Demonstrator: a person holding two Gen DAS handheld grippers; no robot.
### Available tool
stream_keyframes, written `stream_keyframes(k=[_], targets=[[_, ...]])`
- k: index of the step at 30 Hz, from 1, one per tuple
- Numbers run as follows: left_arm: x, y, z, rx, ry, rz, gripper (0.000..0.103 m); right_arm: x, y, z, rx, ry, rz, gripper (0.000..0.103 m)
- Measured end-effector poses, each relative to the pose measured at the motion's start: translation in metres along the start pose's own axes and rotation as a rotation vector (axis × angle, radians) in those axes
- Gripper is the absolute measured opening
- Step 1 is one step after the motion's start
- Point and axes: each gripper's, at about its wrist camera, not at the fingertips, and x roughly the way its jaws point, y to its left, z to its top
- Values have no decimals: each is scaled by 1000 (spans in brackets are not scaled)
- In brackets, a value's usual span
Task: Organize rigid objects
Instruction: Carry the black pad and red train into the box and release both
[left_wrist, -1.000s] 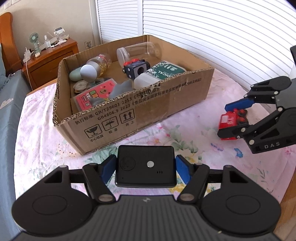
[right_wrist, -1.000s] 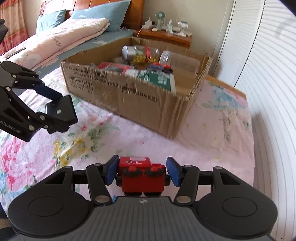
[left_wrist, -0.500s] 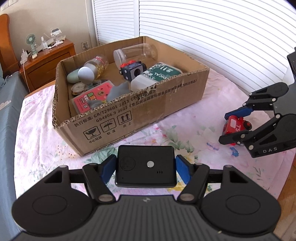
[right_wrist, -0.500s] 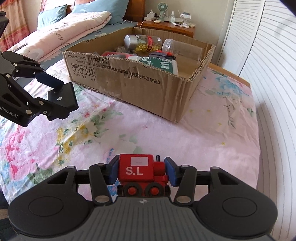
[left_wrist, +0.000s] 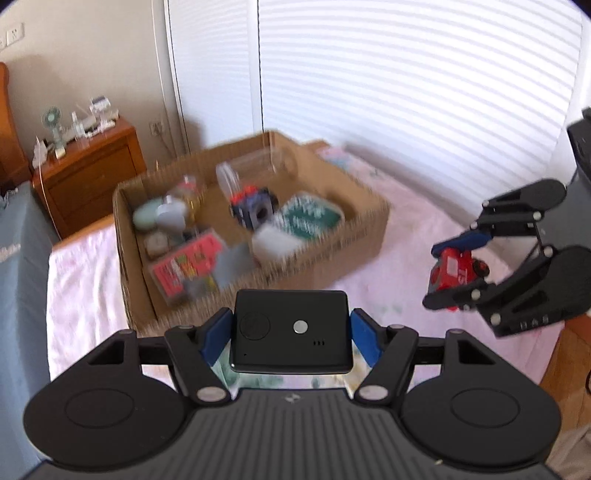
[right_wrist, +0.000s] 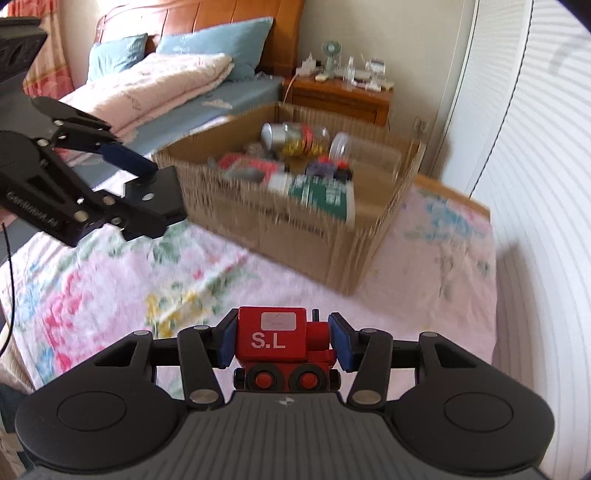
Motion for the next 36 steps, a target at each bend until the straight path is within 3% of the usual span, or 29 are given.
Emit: stream_keyframes(k=[5,14,16,20,24,27,36], targets=[[10,15,32,-1,-53,44,69,-9,-3,24,-18,-59,-24,56],[61,42,72,-74,-69,92,69,-10,-8,52,-29,-104,-50,56],[69,46,72,-95,-66,95,78,-11,-8,54,-29,-106,-52,56],[65,51,67,-115,-92,114,92,-10,-8,61,-36,-108,-55,56],[45,51,53,-102,-98,132,99,-6,-4,68,-51,-104,-52,56],[32,51,43,-92,-97,171,101,-1,-1,77,-54,-105,-46,56],[-9,64,14,-138,-128,163,101,24,22,124,-68,-102,-2,56]])
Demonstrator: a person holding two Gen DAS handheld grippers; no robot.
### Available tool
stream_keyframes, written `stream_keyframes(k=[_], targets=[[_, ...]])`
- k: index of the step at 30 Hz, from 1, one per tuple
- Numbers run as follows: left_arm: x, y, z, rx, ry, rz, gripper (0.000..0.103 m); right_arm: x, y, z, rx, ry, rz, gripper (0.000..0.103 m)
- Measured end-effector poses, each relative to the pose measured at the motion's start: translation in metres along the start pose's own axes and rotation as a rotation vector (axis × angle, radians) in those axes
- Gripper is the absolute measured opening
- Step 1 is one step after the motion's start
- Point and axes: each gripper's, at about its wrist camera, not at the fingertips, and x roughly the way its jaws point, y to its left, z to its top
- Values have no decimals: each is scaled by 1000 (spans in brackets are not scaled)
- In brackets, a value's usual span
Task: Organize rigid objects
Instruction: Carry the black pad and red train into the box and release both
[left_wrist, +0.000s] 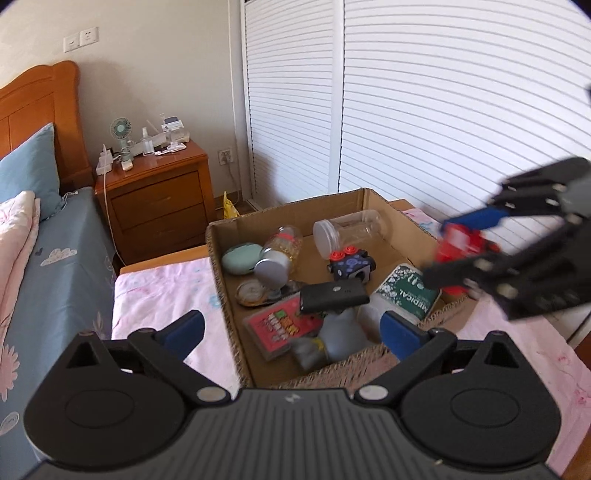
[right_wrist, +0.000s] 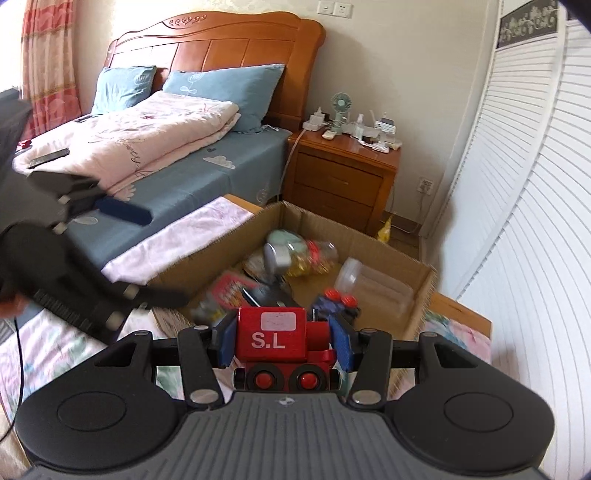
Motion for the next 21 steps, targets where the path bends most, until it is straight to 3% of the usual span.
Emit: stream_keyframes(k=[9,12,17,21], targets=[[-22,23,-32,-39,1,41,102,68,39,49,15,47,64,56],[-24,30,-38,-72,9,46,102,89,46,54,32,66,37,57],[-31,30,-39,-76,-16,85,102,84,42,46,101,69,-29,99],[-33,25,-33,-105,-5,94,102,56,32,29,167,83,-164,103]])
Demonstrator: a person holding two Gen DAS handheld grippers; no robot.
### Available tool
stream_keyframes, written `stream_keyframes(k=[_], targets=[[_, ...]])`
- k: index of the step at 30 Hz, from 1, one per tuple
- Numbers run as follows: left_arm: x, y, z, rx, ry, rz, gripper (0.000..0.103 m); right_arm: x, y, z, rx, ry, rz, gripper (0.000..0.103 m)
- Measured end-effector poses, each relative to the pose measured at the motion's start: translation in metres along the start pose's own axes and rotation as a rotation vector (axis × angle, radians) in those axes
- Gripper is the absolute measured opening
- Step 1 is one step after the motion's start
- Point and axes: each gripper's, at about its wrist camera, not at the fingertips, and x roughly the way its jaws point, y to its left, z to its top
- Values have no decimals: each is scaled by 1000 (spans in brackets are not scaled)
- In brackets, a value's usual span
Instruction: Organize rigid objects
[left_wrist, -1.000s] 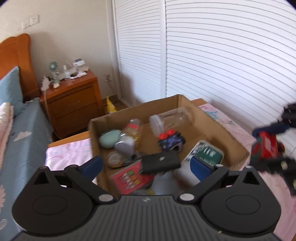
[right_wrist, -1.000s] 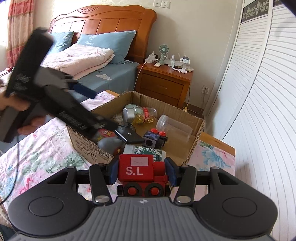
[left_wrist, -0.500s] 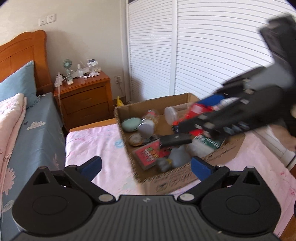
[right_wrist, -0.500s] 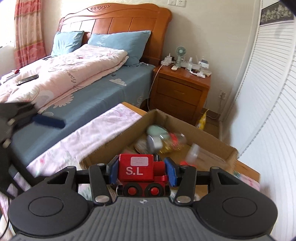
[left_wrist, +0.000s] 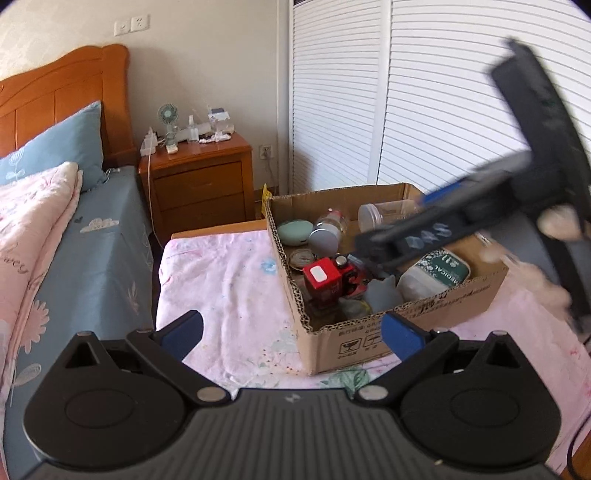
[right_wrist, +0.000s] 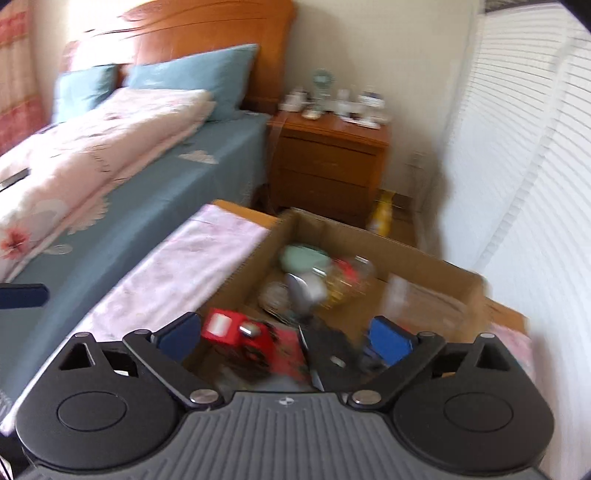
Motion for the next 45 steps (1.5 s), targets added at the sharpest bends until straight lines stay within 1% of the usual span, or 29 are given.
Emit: stream_keyframes(k=[3,5,12,16,18,30,45], targets=[[4,-8,5,-40,45,31,102,-20,-9,-18,55,33,-144,103],[6,-15,7,-58,66,40,102,-33,-17,-31,109,47,-203,103],[0,-44,8,-37,72,48,102,-65,-43,-75,290,87,-259,103],[0,-54,10,-33,87,49,102,-77,-51,-89,352,81,-263,103],[1,-57,11,-36,96,46,102,-81,-51,-91,361,76,-268,103],[0,-64,15,-27,101,63,102,-92,-49,-92,364,58,-254,103],[-3,-66,18,-20,96,65,102,-97,-48,-91,362,44,-253,103]])
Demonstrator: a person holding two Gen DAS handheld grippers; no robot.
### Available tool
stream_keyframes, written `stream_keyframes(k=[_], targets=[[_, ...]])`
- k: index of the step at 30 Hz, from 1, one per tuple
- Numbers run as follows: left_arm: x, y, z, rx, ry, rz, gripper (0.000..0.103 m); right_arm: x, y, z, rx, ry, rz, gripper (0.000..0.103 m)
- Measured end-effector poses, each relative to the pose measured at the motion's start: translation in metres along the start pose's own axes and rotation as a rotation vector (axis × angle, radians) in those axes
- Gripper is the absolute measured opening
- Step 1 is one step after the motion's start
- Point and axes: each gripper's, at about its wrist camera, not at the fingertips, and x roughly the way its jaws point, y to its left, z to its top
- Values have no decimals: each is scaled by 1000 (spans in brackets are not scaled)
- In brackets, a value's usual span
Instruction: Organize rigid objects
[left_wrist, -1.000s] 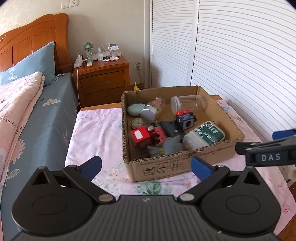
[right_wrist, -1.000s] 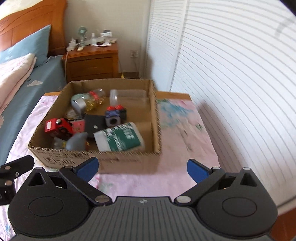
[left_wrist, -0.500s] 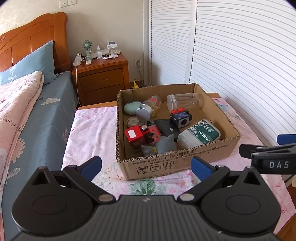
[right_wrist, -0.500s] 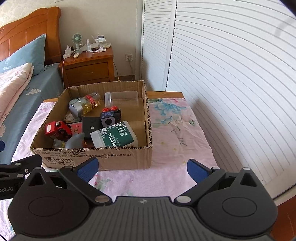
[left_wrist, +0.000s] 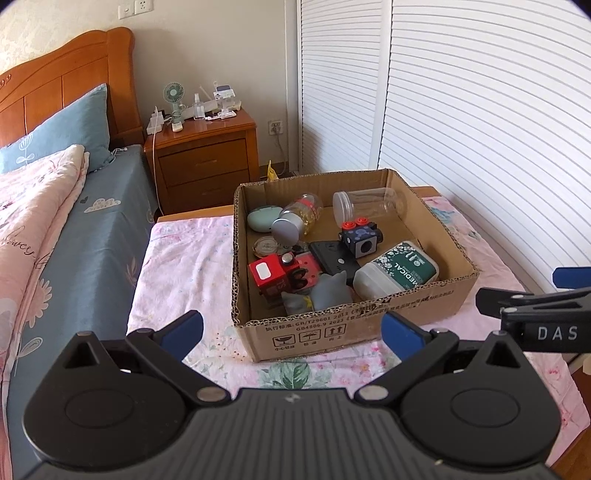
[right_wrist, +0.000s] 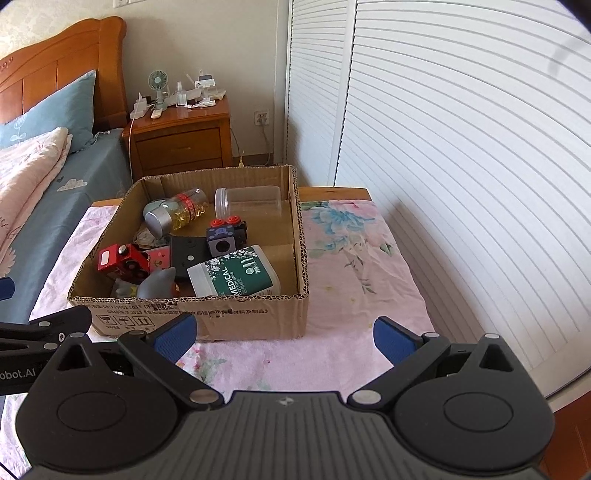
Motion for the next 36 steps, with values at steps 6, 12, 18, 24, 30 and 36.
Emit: stream_keyframes(k=[6,12,18,24,30,36], targets=[[1,0,1,-1,2,5,102,0,-2,0,7,0,-2,103],[2,-2,1,4,6,4,102,0,-3,1,8,-1,-3,103],[1,-3,0,3,7,4,102,-1,-3,0,9,0,-3,103],[1,-3,0,4,6,5,102,-1,-3,0,9,0,-2,103],[0,-3,-1,3,6,5,102,-1,-3,-1,9,-1,0,103],[-2,-4,-1,1,6,6,102,-2,-3,-2,9,-1,0,103]])
